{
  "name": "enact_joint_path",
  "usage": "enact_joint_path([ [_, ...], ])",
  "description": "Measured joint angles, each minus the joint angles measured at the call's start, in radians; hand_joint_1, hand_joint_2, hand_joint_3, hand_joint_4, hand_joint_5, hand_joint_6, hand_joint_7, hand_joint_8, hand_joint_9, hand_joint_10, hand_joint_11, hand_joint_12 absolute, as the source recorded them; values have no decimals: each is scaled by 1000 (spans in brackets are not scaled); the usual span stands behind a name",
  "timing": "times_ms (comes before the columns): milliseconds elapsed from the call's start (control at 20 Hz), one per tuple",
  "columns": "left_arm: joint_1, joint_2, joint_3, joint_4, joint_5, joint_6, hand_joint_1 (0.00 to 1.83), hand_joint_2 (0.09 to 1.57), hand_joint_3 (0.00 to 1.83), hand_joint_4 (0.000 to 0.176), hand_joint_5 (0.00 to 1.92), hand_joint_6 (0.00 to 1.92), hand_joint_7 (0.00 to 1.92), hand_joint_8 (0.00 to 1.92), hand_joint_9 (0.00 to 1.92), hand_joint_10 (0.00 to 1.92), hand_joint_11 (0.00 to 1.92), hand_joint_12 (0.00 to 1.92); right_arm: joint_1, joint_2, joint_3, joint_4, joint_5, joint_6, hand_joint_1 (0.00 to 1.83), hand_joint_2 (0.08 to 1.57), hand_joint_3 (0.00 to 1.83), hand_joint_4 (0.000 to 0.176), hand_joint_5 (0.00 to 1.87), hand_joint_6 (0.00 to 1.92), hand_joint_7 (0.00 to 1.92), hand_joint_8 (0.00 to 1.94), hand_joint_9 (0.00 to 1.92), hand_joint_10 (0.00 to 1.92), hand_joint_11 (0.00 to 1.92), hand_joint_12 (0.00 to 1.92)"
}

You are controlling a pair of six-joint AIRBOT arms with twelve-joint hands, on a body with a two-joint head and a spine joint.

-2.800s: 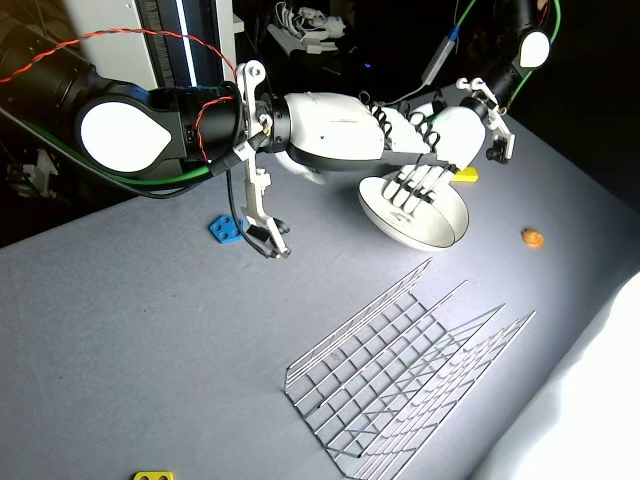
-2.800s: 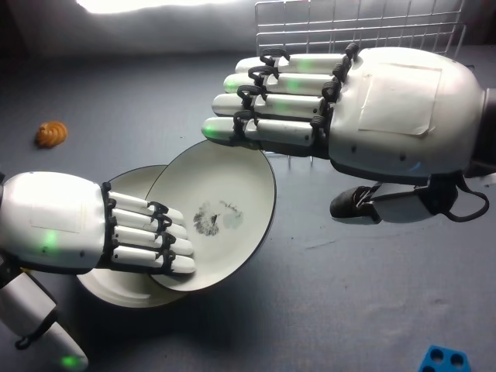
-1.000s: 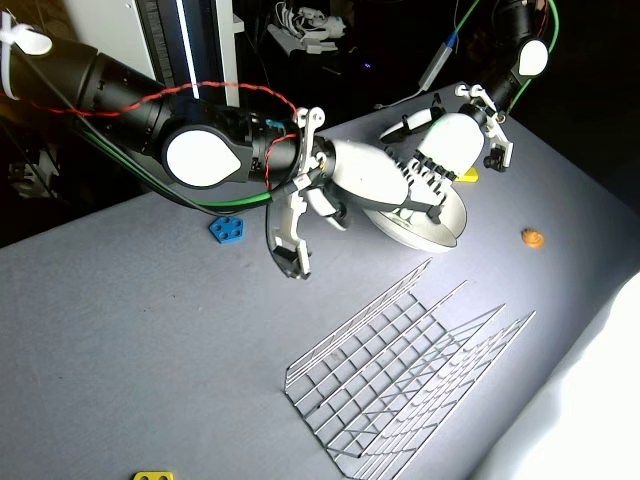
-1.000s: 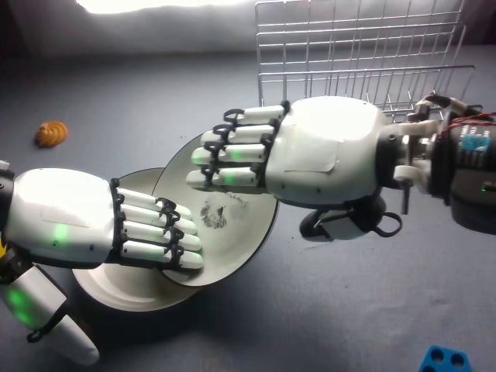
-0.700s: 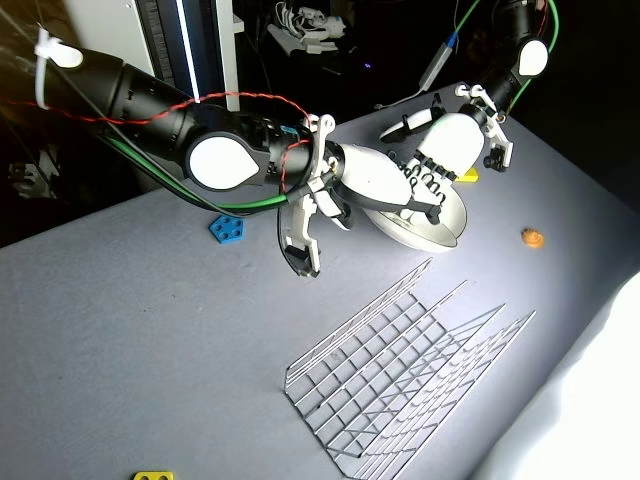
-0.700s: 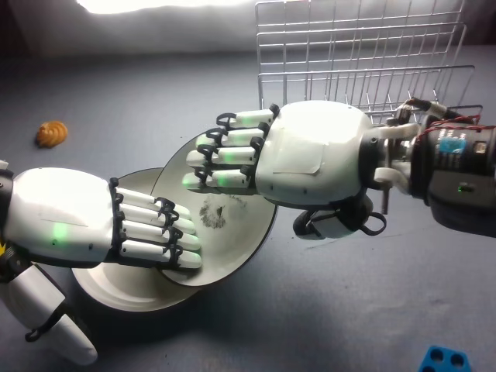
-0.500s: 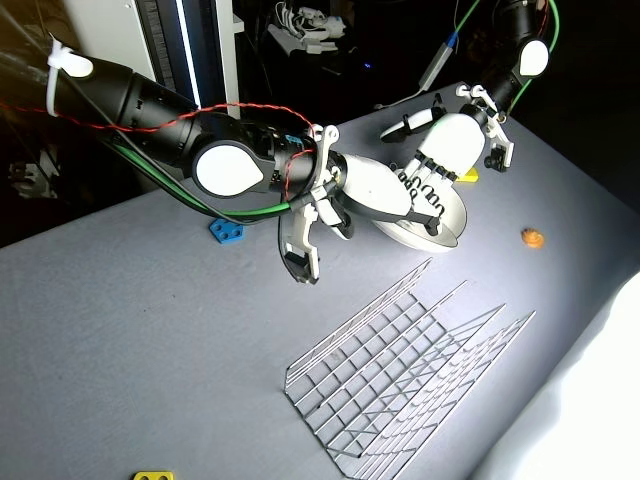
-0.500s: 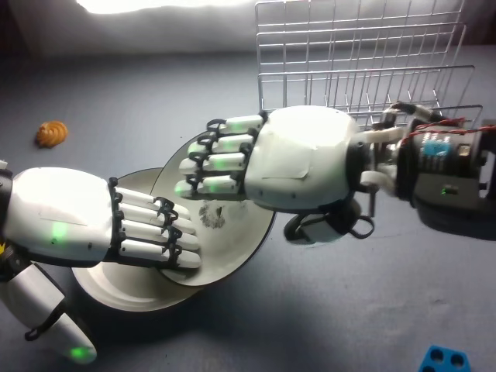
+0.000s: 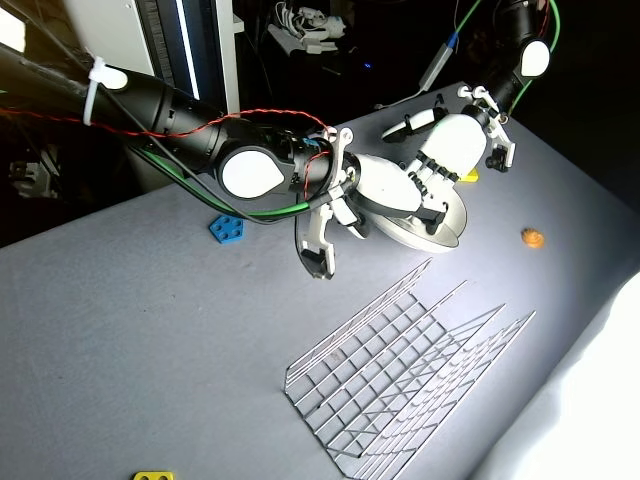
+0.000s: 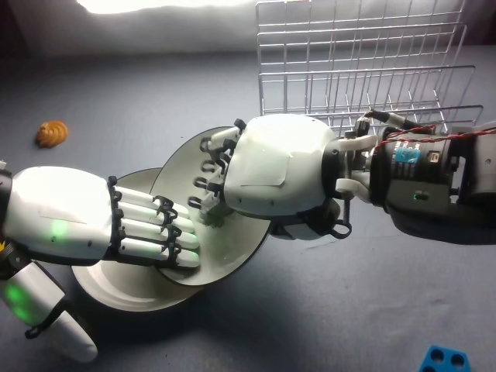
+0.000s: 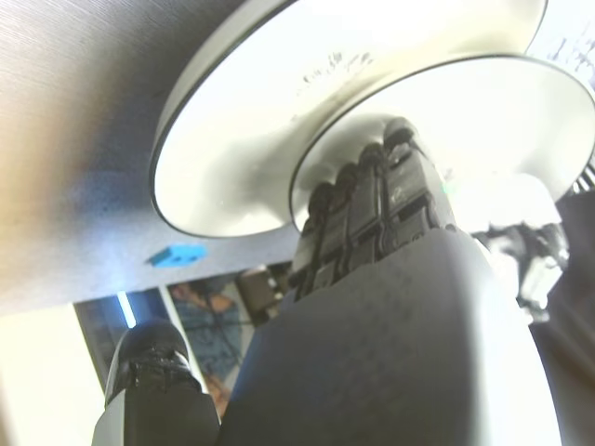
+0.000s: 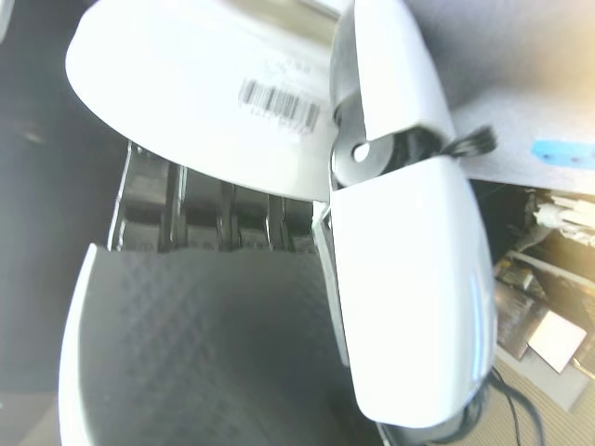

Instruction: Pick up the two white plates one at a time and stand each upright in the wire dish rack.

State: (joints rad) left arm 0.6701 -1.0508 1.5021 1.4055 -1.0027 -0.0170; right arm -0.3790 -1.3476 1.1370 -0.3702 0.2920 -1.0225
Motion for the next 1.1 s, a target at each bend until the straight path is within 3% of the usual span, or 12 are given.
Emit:
enact_joint_path([
  [50, 0, 0, 2, -2, -2, 0, 0, 1010, 5, 0, 0, 0, 0, 0, 0, 0, 0, 0, 0, 0, 4, -4, 9, -5, 1379, 1073, 0, 0, 967, 972, 1120, 698, 1000, 939, 875, 722],
  [200, 0, 1, 7, -7, -4, -2, 0, 1003, 2, 0, 0, 0, 0, 0, 0, 0, 0, 0, 0, -2, 11, -9, 60, -9, 1393, 1046, 0, 0, 1041, 876, 1140, 675, 1098, 840, 1029, 683],
  [300, 0, 1, 7, -6, -3, -4, 0, 1006, 3, 0, 0, 0, 0, 0, 0, 0, 0, 0, -7, -3, 11, -13, 73, -11, 1396, 1036, 0, 0, 1053, 847, 1161, 625, 1133, 803, 1035, 682],
  [500, -15, 21, -21, 2, 8, -11, 0, 1014, 6, 0, 0, 0, 0, 0, 0, 0, 0, 0, -6, -3, 11, -14, 82, -10, 1393, 1052, 0, 0, 964, 984, 1134, 676, 1129, 806, 1034, 671],
  [850, -57, 147, -84, -108, -19, -52, 0, 1013, 4, 0, 0, 0, 0, 0, 0, 0, 0, 0, 40, 17, 9, 32, 66, 1, 1386, 1071, 2, 0, 962, 1006, 1088, 749, 1043, 939, 983, 688],
  [1100, -56, 246, -152, -116, -45, -67, 0, 1013, 3, 0, 0, 0, 0, 0, 0, 0, 0, 0, 83, 52, -49, 45, 56, 10, 1384, 1083, 2, 0, 972, 970, 1048, 832, 990, 1041, 866, 893],
])
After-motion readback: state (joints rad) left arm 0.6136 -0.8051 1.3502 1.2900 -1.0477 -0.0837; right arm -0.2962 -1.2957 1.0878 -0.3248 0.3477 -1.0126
